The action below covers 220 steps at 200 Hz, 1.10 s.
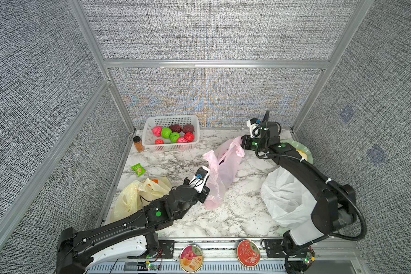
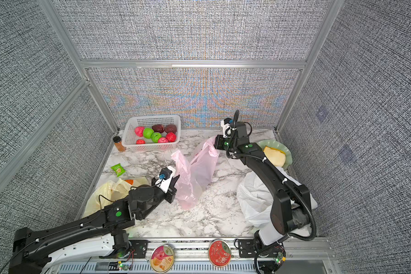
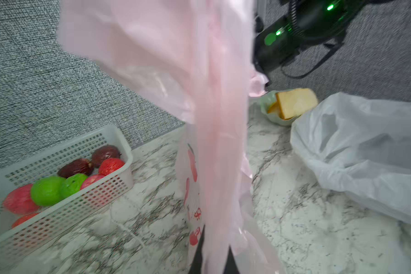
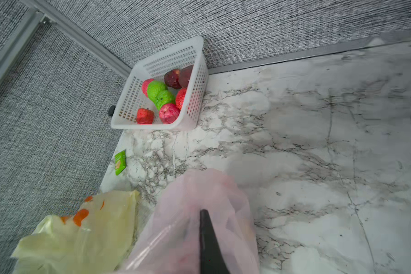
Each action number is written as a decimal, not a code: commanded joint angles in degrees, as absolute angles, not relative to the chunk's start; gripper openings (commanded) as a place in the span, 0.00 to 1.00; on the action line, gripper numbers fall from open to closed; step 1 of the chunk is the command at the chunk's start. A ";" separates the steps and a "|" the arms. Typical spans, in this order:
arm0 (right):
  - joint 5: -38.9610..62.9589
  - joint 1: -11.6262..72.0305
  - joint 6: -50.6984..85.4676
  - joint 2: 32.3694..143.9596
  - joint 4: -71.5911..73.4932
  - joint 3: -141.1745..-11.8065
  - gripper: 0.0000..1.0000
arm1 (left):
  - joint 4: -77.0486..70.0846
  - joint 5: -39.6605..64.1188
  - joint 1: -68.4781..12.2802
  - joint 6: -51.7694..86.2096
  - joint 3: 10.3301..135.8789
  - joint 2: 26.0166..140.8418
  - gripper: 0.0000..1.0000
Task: Untie the knot of a plastic bag & take out the apple
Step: Untie the plastic bag at the center of the board.
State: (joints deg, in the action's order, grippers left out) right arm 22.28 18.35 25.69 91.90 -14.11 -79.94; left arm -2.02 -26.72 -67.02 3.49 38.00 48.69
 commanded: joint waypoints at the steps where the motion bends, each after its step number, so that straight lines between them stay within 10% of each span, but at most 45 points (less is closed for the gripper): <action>1: 22.36 17.20 26.32 95.36 -18.43 -86.33 0.18 | -2.58 -17.34 -66.98 4.95 36.18 48.05 0.00; 16: 23.00 17.61 27.90 95.78 -20.76 -87.95 0.54 | -4.20 -14.79 -66.97 7.32 33.91 50.36 0.00; 56: 16.02 19.93 30.91 86.24 -23.50 -79.87 0.77 | -8.84 -14.45 -66.98 11.55 29.63 54.97 0.00; 142: 13.92 27.10 45.90 60.37 -23.70 -55.13 0.82 | -9.80 -13.64 -65.99 9.71 30.83 56.38 0.00; 220: 8.36 37.58 51.96 70.40 -8.26 -52.60 0.63 | -5.97 -11.25 -66.04 10.10 30.65 54.73 0.00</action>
